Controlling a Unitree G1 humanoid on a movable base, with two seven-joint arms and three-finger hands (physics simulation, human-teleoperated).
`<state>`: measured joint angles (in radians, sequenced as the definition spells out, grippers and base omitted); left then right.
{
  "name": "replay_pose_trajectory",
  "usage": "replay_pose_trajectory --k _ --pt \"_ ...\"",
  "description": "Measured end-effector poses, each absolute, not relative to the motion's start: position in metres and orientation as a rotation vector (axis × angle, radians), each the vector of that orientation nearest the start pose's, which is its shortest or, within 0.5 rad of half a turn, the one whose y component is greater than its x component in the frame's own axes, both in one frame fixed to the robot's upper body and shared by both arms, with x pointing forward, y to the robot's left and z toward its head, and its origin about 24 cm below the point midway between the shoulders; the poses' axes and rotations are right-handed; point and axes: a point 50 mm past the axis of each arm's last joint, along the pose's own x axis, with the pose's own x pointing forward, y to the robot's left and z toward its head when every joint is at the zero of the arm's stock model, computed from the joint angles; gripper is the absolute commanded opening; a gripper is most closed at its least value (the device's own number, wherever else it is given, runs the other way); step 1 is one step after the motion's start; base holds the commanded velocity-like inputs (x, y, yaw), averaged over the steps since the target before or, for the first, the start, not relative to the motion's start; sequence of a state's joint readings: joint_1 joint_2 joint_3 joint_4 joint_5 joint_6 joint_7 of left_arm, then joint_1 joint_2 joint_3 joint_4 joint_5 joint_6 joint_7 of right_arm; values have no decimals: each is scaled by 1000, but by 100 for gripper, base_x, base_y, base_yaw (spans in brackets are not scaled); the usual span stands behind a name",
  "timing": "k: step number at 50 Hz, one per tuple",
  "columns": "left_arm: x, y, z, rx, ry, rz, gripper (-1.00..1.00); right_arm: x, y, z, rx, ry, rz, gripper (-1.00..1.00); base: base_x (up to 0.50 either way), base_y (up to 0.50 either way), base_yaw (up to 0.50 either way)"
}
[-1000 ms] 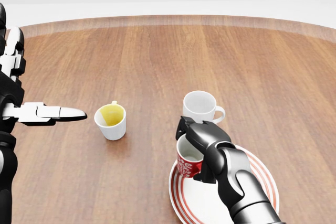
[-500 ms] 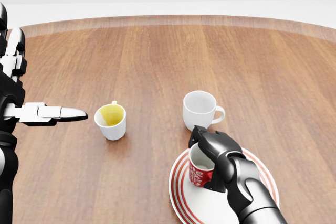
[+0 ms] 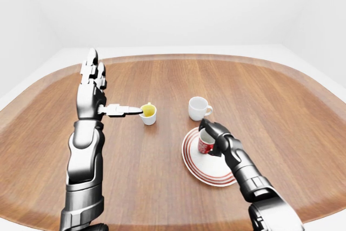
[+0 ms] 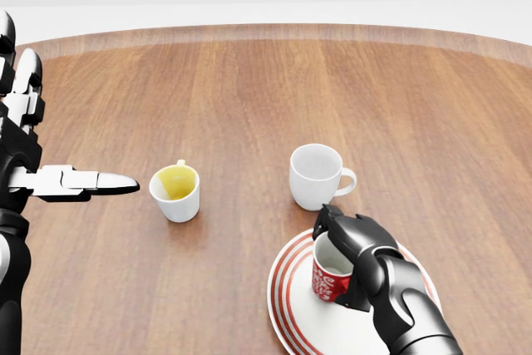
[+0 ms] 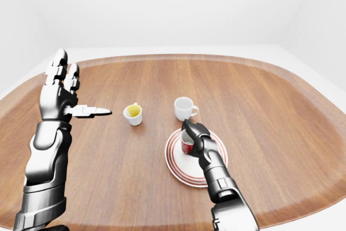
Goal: Pick up the red mug and put it on the plate
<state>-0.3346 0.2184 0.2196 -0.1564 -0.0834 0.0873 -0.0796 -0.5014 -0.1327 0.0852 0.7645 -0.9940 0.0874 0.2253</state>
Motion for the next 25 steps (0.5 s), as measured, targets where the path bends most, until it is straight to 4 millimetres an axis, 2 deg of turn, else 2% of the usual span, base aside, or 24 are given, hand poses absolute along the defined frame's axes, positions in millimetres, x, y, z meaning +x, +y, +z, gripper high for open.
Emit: replay_pose_trajectory --k 25 --pt "295 207 171 120 -411 50 100 323 -167 -11 -1162 455 352 -100 0 0 0"
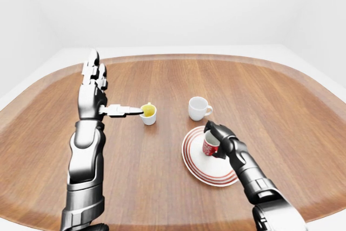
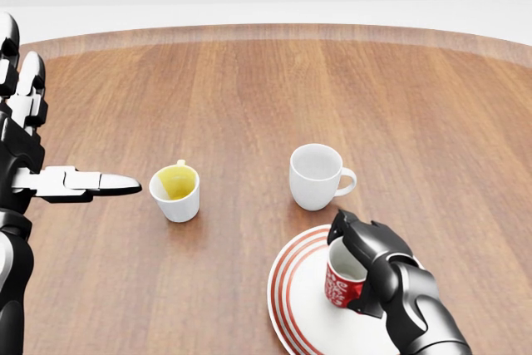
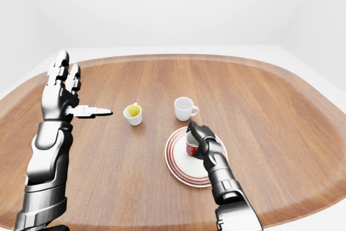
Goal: Pick up the red mug and put it on the plate
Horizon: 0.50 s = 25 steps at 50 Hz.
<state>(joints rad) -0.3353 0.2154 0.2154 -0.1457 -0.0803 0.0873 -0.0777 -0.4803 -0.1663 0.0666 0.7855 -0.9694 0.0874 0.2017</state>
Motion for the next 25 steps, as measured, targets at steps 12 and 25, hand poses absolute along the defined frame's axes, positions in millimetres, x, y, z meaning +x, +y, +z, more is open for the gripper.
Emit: replay_pose_trajectory --k 12,25 --pt "295 206 170 120 -411 49 100 320 -171 -13 -1157 466 344 -100 0 0 0" --pt "294 206 172 120 -418 49 100 320 -170 -9 -1169 448 357 -100 0 0 0"
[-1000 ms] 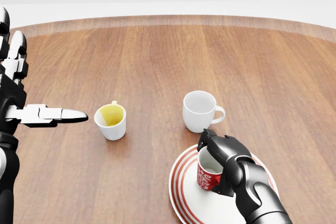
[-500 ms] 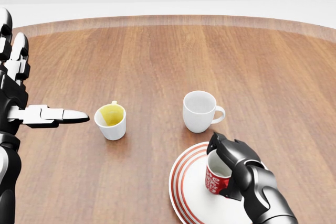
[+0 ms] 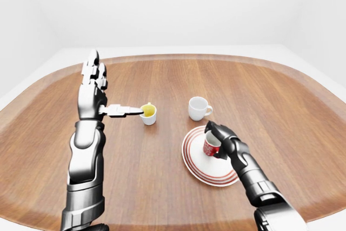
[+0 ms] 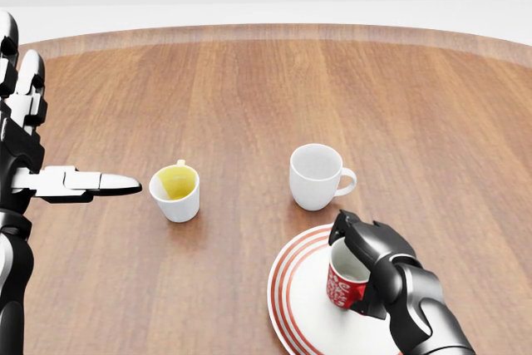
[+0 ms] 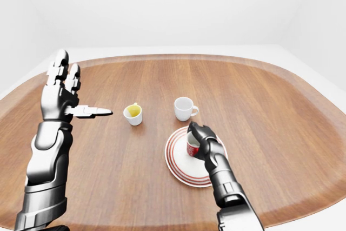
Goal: Pick up the red mug and put it on the plate
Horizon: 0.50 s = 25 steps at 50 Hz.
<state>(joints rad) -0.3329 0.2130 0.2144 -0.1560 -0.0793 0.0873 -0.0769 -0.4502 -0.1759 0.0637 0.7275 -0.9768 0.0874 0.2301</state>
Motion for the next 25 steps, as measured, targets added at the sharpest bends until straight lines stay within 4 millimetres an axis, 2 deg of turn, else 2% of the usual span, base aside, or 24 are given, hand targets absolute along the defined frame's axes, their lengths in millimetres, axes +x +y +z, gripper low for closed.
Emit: replay_pose_trajectory --k 7,8,9,10,11,12,14,15,25 --pt "293 207 174 121 -426 51 100 320 -169 -6 -1174 441 361 -100 0 0 0" --pt "293 207 174 121 -427 51 100 320 -169 -6 -1174 440 361 -88 0 0 0" --pt "293 207 174 121 -427 51 100 321 -169 -6 -1178 439 362 -62 0 0 0" --pt "293 207 174 121 -429 52 100 321 -169 -5 -1183 438 362 -45 0 0 0" --pt "293 207 174 121 -430 52 100 321 -168 -5 -1189 438 363 -11 0 0 0" --pt "293 207 175 121 -431 52 100 321 -168 -5 -1196 438 365 8 0 0 0" --pt "293 207 175 122 -434 53 100 321 -169 -3 -1207 432 359 65 0 0 0" --pt "292 207 176 122 -435 53 100 322 -169 -2 -1214 435 365 100 0 0 0" --pt "292 207 178 123 -445 52 100 322 -170 -1 -1252 436 369 100 0 0 0"
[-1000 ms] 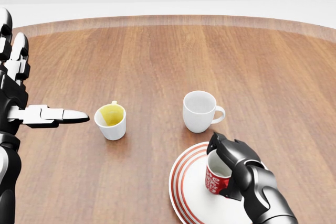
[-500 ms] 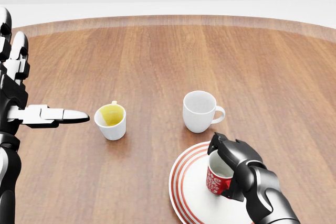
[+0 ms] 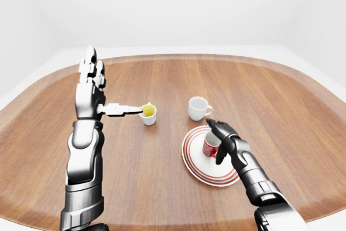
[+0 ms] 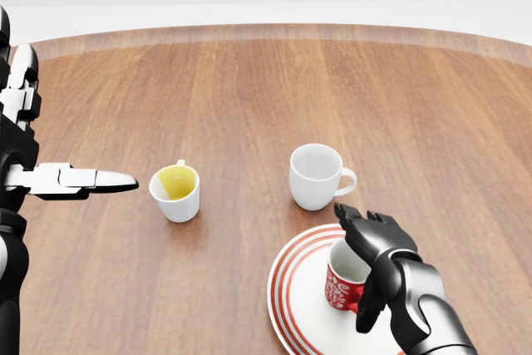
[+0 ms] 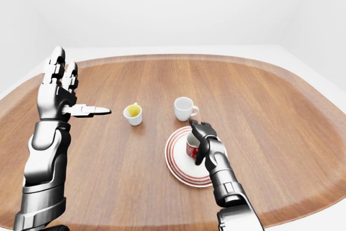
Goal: Pick up the red mug and put it on the plate
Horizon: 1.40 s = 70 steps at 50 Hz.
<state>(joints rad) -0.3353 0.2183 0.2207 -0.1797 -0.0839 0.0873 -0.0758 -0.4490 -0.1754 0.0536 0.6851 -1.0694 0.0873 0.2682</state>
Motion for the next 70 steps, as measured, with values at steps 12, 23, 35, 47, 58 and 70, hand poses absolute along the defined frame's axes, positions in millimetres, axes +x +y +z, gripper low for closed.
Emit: replay_pose_trajectory --k 12,23,35,47,58,70 --pt "292 207 178 123 -444 52 100 321 -170 -1 -1273 437 372 100 0 0 0" --pt "292 207 177 122 -443 51 100 324 -166 14 -1302 401 387 100 0 0 0" --pt "291 206 179 121 -451 50 100 329 -160 53 -1352 325 393 100 0 0 0" --pt "289 206 184 124 -473 50 100 333 -156 92 -1376 252 375 100 0 0 0" --pt "288 206 188 127 -493 47 100 338 -153 133 -1370 148 337 100 0 0 0" --pt "286 204 194 130 -517 43 100 340 -151 166 -1333 30 295 100 0 0 0"
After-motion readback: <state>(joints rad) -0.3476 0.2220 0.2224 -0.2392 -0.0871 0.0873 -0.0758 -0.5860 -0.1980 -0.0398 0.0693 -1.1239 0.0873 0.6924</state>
